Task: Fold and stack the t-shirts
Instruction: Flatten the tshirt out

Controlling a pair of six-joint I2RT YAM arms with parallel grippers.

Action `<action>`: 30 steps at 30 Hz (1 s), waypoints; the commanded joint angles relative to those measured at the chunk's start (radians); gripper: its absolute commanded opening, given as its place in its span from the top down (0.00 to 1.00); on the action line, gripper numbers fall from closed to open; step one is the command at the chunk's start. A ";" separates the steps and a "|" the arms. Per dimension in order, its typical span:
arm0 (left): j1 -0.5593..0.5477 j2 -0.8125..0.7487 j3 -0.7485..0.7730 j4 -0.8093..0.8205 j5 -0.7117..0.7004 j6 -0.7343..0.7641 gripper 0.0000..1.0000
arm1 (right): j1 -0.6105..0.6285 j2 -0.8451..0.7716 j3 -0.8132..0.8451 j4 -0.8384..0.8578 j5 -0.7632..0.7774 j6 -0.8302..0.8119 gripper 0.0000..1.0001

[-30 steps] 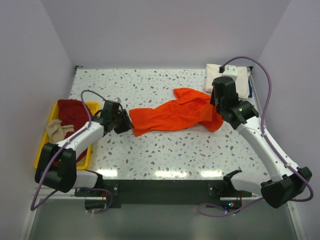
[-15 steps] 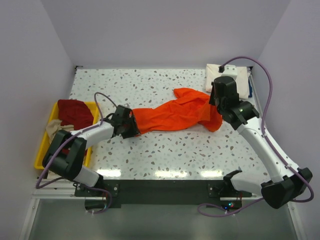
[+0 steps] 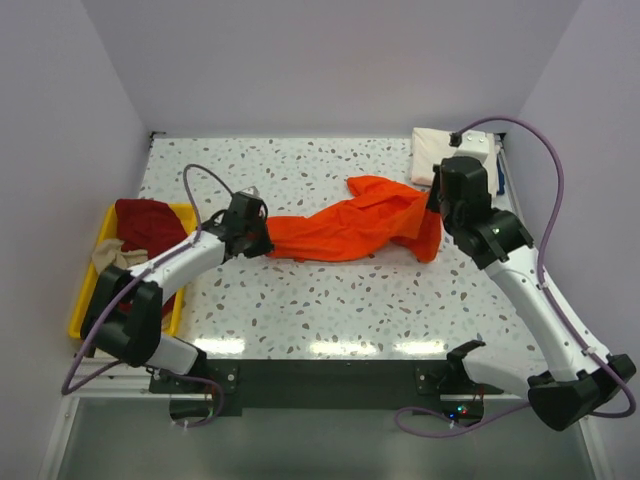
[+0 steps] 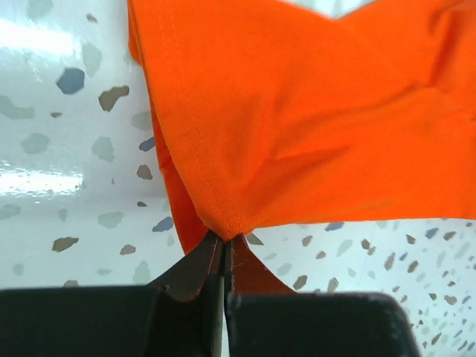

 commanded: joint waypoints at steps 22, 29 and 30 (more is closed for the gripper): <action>0.133 -0.358 -0.181 -0.191 0.173 0.041 0.51 | -0.003 -0.194 -0.104 -0.164 0.000 0.051 1.00; 0.079 -0.395 -0.359 -0.097 0.190 -0.100 0.53 | -0.003 -0.180 -0.111 -0.169 0.017 0.036 1.00; 0.064 -0.397 -0.387 -0.085 0.187 -0.115 0.53 | -0.003 -0.180 -0.115 -0.169 0.017 0.036 1.00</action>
